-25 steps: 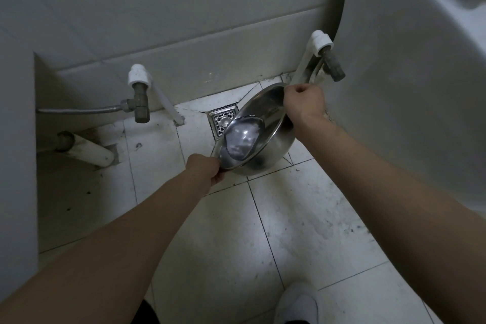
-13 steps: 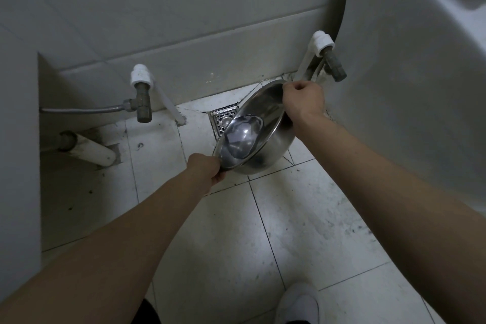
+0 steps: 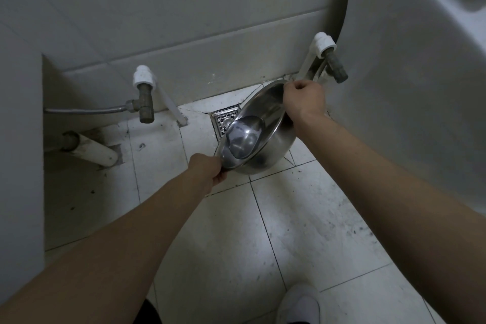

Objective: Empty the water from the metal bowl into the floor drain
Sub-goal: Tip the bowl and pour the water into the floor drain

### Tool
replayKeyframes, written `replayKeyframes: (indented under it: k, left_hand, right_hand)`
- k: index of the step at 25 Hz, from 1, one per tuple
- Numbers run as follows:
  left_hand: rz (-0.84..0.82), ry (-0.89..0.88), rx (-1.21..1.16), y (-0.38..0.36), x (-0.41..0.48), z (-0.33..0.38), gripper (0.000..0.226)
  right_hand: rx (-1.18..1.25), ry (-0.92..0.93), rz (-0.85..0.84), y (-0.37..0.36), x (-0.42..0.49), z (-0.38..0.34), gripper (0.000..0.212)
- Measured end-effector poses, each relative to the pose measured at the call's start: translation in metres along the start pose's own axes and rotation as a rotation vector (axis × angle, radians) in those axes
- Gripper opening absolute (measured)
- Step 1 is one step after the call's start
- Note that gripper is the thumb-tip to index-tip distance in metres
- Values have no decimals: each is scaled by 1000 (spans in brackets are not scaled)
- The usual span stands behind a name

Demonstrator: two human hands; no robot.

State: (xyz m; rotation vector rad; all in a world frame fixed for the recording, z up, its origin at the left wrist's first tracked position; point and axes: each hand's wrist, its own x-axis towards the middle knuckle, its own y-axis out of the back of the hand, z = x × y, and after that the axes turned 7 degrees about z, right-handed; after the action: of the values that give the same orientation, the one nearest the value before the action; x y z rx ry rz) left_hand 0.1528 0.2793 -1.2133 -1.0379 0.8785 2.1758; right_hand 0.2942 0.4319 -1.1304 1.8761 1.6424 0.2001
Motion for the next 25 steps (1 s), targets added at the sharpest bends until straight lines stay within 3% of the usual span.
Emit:
replayKeyframes:
  k: [25]
  left_hand:
    - [-19,13,-10,1,-8,0,10]
  right_hand:
    - [1,19,-16,0,-2,-5,23]
